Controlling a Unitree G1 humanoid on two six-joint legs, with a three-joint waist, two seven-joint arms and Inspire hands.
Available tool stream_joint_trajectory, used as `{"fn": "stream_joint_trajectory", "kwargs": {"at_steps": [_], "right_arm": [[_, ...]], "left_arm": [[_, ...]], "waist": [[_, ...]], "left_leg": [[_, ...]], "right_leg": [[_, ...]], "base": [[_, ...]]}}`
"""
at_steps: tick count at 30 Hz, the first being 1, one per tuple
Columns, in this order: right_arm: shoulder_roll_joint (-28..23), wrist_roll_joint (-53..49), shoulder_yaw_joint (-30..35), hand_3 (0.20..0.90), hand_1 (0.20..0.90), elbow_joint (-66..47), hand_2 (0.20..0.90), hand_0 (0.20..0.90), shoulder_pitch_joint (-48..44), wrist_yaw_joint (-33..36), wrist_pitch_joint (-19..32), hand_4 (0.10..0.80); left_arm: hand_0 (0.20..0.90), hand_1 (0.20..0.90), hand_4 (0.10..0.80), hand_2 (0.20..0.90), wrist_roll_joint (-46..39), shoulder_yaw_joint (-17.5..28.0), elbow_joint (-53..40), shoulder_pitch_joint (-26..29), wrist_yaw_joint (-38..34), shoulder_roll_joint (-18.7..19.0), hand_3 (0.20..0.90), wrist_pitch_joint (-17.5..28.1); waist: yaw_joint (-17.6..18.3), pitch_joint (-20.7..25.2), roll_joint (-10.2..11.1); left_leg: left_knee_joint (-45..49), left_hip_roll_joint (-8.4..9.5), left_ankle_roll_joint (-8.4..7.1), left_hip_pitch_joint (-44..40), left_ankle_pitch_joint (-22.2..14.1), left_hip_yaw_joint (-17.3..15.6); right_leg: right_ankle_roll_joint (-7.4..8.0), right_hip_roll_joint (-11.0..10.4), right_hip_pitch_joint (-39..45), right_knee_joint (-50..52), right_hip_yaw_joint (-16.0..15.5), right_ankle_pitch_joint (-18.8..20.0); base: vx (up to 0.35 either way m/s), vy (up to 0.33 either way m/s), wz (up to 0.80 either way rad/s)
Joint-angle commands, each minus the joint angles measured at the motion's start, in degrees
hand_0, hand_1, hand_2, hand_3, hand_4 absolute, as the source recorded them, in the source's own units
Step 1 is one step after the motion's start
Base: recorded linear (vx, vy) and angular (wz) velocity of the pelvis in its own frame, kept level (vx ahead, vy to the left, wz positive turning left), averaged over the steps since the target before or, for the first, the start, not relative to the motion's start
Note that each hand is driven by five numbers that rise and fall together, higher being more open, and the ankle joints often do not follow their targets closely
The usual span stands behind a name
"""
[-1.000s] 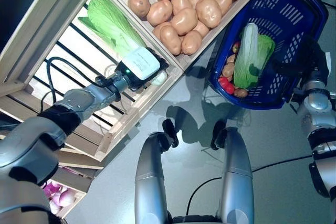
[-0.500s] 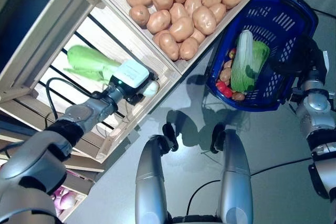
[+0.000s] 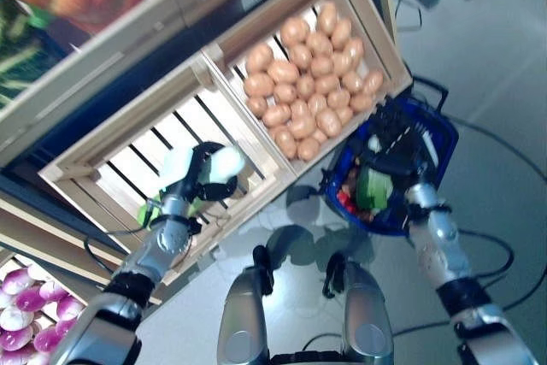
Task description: Put vegetables into the basket
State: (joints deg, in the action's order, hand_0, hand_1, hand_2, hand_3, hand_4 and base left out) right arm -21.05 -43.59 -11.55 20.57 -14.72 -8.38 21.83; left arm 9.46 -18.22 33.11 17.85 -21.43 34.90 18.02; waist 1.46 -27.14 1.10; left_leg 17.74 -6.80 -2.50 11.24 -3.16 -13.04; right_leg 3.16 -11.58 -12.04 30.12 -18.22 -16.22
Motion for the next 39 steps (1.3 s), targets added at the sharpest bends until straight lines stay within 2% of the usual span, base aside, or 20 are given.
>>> {"fn": "stream_joint_trajectory", "kwargs": {"at_steps": [1, 7, 8, 9, 12, 16, 21, 24, 32, 39], "right_arm": [[0.3, 4.4, 2.6, 0.9, 0.9, -5.3, 0.9, 0.9, 2.1, -6.3, 3.2, 0.8], [-2.1, 6.9, 1.8, 0.9, 0.9, -7.9, 0.9, 0.9, 2.9, -13.7, -3.5, 0.8], [-3.0, 5.2, 1.4, 0.9, 0.9, -8.0, 0.9, 0.9, 2.5, -17.2, -6.6, 0.8], [-3.2, 4.6, 1.1, 0.9, 0.9, -7.7, 0.9, 0.9, 2.0, -18.0, -7.9, 0.8], [-3.1, 1.5, 0.7, 0.9, 0.9, -6.7, 0.9, 0.9, 0.6, -18.0, -11.1, 0.8], [-0.7, -1.8, 0.5, 0.9, 0.9, -6.8, 0.9, 0.9, 1.3, -20.1, -14.6, 0.8], [1.1, -4.7, 0.1, 0.9, 0.9, -8.9, 0.9, 0.9, 3.8, -24.3, -17.3, 0.8], [2.3, -5.4, -0.6, 0.9, 0.9, -9.2, 0.9, 0.9, 4.1, -24.9, -17.8, 0.8], [4.9, -9.8, -1.8, 0.9, 0.9, -10.9, 0.9, 0.9, 3.8, -28.2, -19.3, 0.8], [6.1, -10.6, -3.4, 0.9, 0.9, -10.3, 0.9, 0.9, 3.3, -28.9, -22.9, 0.8]], "left_arm": [[0.3, 0.3, 0.4, 0.3, -13.8, 7.0, -6.0, -3.6, 5.0, -3.4, 0.3, 7.9], [0.3, 0.3, 0.4, 0.3, -29.7, 11.8, -12.4, -5.6, 16.5, -6.8, 0.3, 7.6], [0.3, 0.3, 0.4, 0.3, -36.4, 12.7, -13.6, -5.5, 21.4, -8.2, 0.3, 7.0], [0.3, 0.3, 0.4, 0.3, -39.1, 12.8, -14.0, -5.2, 24.1, -9.0, 0.3, 6.5], [0.3, 0.3, 0.4, 0.3, -45.7, 12.9, -14.8, -4.5, 27.7, -10.5, 0.3, 6.0], [0.3, 0.3, 0.4, 0.3, -52.4, 13.3, -16.9, -4.4, 31.6, -12.8, 0.3, 4.8], [0.3, 0.3, 0.4, 0.3, -53.4, 14.3, -18.0, -5.2, 32.8, -13.4, 0.3, 5.6], [0.3, 0.3, 0.4, 0.3, -54.3, 14.2, -18.2, -4.5, 32.2, -13.9, 0.3, 6.3], [0.3, 0.3, 0.4, 0.3, -54.0, 13.0, -19.0, -3.6, 32.5, -15.4, 0.3, 4.5], [0.3, 0.3, 0.4, 0.3, -53.7, 11.7, -18.2, -3.1, 33.2, -16.6, 0.3, 4.6]], "waist": [[-0.6, 16.5, -0.8], [-1.3, 20.2, -0.5], [-1.5, 21.1, -0.3], [-1.7, 21.6, -0.2], [-1.7, 22.3, 0.1], [-1.6, 23.1, 0.0], [-1.4, 23.6, 0.0], [-1.2, 23.7, -0.1], [-1.2, 24.0, -0.2], [-1.1, 24.1, 0.0]], "left_leg": [[-11.5, 4.33, 1.44, -12.2, -3.8, -1.8], [-20.4, 4.85, 0.9, -17.7, -1.0, -1.2], [-22.4, 4.73, 0.4, -19.3, -0.7, -0.8], [-22.7, 4.69, 0.28, -19.6, -0.6, -0.8], [-22.7, 4.73, 0.3, -19.8, -0.7, -0.8], [-22.7, 4.63, 0.32, -20.3, -1.2, -0.7], [-22.7, 4.65, 0.71, -21.2, -1.7, -0.7], [-22.7, 4.74, 0.76, -21.7, -2.0, -0.6], [-22.7, 4.97, 1.06, -22.7, -2.6, -0.1], [-22.7, 5.04, 1.32, -23.3, -2.9, 0.0]], "right_leg": [[-0.21, 4.6, 13.3, -21.1, -1.2, 6.5], [0.27, 6.0, 19.2, -29.8, -2.1, 9.8], [0.7, 6.3, 20.7, -31.5, -2.2, 10.2], [0.71, 6.4, 21.3, -32.5, -2.4, 10.7], [0.62, 6.8, 22.5, -35.1, -3.2, 12.3], [0.7, 6.9, 22.8, -35.1, -3.1, 12.2], [0.45, 7.2, 23.4, -35.1, -2.6, 12.1], [0.44, 7.3, 23.8, -35.1, -2.4, 11.9], [0.58, 7.3, 24.8, -35.1, -2.1, 11.8], [0.47, 7.4, 25.2, -35.1, -1.5, 11.6]], "base": [[0.186, 0.003, 0.15], [0.084, -0.008, 0.08], [0.083, -0.028, 0.12], [0.073, -0.028, 0.13], [0.005, -0.024, 0.14], [0.042, -0.015, 0.08], [0.06, -0.016, 0.02], [0.059, -0.006, 0.0], [0.041, 0.004, -0.01], [0.0, 0.0, 0.0]]}}
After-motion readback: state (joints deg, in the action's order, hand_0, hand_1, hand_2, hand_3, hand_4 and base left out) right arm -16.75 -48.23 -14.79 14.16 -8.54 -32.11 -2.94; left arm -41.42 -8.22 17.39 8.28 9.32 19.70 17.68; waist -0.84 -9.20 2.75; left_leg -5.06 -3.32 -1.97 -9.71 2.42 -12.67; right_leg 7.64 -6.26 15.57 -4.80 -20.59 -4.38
